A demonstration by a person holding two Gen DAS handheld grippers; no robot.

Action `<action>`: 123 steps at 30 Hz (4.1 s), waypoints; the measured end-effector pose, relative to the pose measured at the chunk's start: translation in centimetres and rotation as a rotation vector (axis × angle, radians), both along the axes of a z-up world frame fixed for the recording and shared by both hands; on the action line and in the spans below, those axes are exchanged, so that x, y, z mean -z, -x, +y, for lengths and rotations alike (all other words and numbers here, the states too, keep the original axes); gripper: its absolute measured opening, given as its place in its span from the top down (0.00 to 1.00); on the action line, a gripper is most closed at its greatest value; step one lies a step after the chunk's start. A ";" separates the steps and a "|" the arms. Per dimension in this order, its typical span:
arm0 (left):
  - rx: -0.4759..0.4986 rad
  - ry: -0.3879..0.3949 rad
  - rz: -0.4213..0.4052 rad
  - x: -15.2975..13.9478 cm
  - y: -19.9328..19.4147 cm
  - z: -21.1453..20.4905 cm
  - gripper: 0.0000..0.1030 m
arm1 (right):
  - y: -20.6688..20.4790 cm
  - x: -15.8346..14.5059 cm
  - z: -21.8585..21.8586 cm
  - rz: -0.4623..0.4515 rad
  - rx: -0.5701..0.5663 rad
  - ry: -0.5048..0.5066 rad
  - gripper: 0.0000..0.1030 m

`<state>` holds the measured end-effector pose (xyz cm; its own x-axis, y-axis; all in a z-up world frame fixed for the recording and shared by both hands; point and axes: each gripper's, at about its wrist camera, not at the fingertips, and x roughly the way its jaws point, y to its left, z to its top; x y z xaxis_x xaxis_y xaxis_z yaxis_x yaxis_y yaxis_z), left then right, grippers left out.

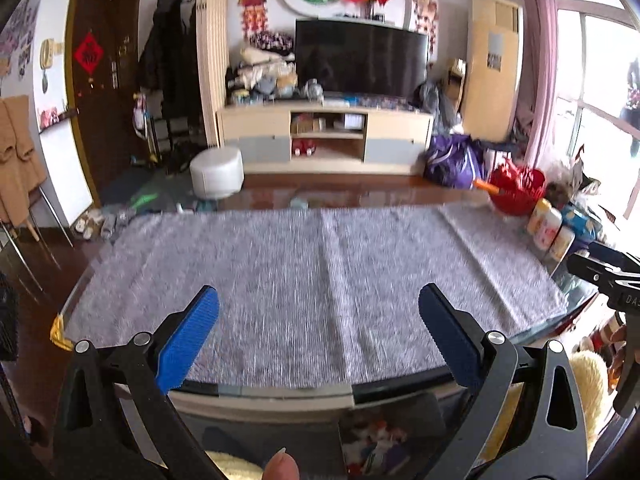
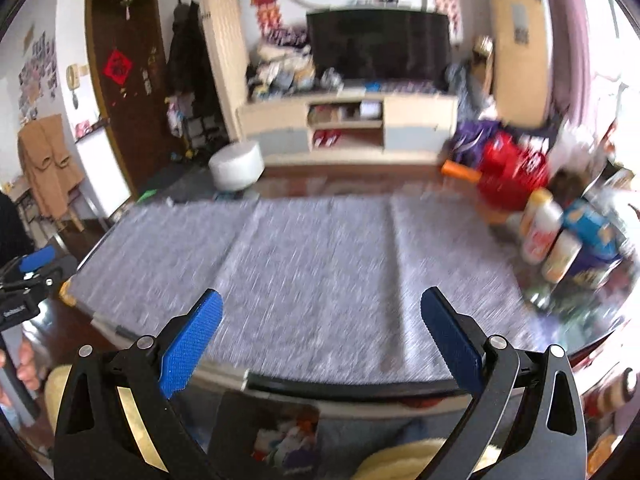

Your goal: Collect trash

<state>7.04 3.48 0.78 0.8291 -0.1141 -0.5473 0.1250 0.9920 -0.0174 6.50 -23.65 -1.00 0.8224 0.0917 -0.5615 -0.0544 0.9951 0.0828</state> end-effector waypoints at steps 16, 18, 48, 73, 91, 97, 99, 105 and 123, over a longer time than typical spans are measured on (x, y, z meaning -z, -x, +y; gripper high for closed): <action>-0.041 0.015 -0.108 -3.5 0.6 0.7 0.08 | 2.1 -3.6 -2.2 -0.141 0.158 0.020 0.03; -0.042 0.014 -0.112 -3.6 0.7 0.6 0.08 | 2.1 -3.6 -2.6 -0.142 0.171 0.018 0.03; -0.046 0.028 -0.095 -3.4 0.2 0.6 0.08 | 2.0 -3.4 -1.8 -0.135 0.177 0.009 0.03; -0.061 0.041 -0.080 -3.0 0.2 1.1 0.08 | 1.5 -3.1 -1.1 -0.110 0.170 0.013 0.03; -0.068 0.044 -0.079 -3.0 0.1 1.4 0.08 | 1.5 -3.1 -1.3 -0.115 0.176 0.009 0.03; -0.066 0.045 -0.076 -2.9 0.1 1.4 0.08 | 1.5 -3.0 -1.1 -0.110 0.173 0.005 0.03; -0.067 0.045 -0.077 -2.9 0.1 1.4 0.08 | 1.6 -3.0 -1.1 -0.110 0.173 0.004 0.03; -0.067 0.044 -0.073 -2.9 0.0 1.3 0.08 | 1.6 -2.9 -0.9 -0.107 0.176 -0.002 0.03; -0.073 0.054 -0.069 -2.8 0.2 1.1 0.10 | 1.4 -2.8 -0.8 -0.087 0.175 -0.014 0.03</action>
<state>6.88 4.60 3.61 0.8717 -0.0799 -0.4835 0.0551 0.9963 -0.0652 5.15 -24.47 1.83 0.8720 -0.0497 -0.4870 0.1118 0.9888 0.0993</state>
